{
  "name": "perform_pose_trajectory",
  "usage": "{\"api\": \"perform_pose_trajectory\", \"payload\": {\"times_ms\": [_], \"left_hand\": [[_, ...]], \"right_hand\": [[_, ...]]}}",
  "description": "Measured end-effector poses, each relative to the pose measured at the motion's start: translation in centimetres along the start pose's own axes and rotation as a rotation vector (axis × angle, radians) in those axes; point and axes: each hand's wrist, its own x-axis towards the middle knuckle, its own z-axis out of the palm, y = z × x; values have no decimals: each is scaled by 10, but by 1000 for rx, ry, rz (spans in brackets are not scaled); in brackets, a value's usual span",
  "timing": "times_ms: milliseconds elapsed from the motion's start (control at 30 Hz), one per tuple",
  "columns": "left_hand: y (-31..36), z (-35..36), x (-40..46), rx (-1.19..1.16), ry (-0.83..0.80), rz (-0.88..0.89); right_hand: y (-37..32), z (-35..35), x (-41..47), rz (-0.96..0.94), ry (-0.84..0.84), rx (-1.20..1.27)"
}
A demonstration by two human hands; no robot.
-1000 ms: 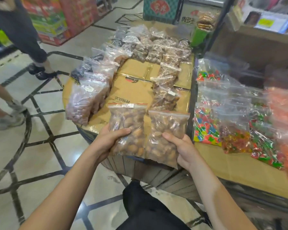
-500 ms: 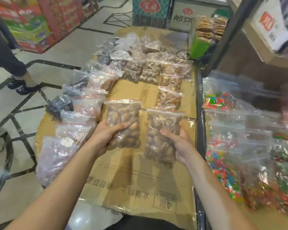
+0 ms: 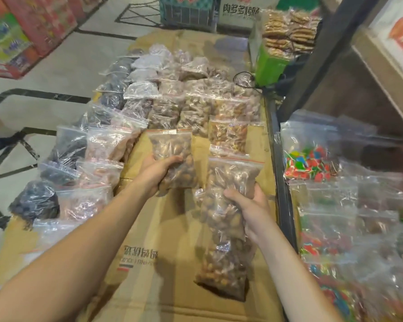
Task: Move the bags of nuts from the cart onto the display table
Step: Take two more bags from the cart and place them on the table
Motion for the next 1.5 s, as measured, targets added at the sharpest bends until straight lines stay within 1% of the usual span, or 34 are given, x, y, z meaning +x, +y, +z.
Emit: {"api": "perform_pose_trajectory", "payload": {"times_ms": [167,267,333,367,433,500,533,600,700,867,967,1033,1133,1233,1300,1367,1433,1500], "left_hand": [[21,31,68,81,-36,-81],[30,54,99,92,-50,-31],[29,66,117,130,-2,7],[29,69,123,193,39,31],[27,70,130,410,103,107],[24,64,131,621,114,162],[21,57,133,670,100,172],[19,44,123,686,70,186],[23,24,79,729,52,237],[4,-17,5,783,59,325],[-6,-37,-34,797,75,332],[-11,-47,-56,817,81,348],[-16,-61,-79,866,66,396],[-19,-73,-95,920,43,399],[-20,-76,-101,974,56,425],[-19,-76,-106,1053,73,450],[-20,-75,-110,1146,67,467],[-22,-75,-114,1233,53,518]], "right_hand": [[-4,4,26,20,7,14],[-3,8,37,31,42,20],[-5,12,42,22,76,23],[-6,13,43,10,86,29],[-10,16,42,-12,101,46],[-12,17,39,-35,110,53],[-12,18,38,-43,109,59],[-11,23,38,-42,115,38],[-10,40,40,-19,91,4],[-20,88,56,57,55,64],[-33,118,73,114,4,80],[-37,130,79,100,15,-20],[-43,143,67,91,66,-274],[-41,139,51,50,64,-482],[-36,132,34,-52,45,-568],[-25,123,11,-220,49,-696],[-12,113,-12,-350,59,-868],[5,101,-34,-433,78,-1050]]}}
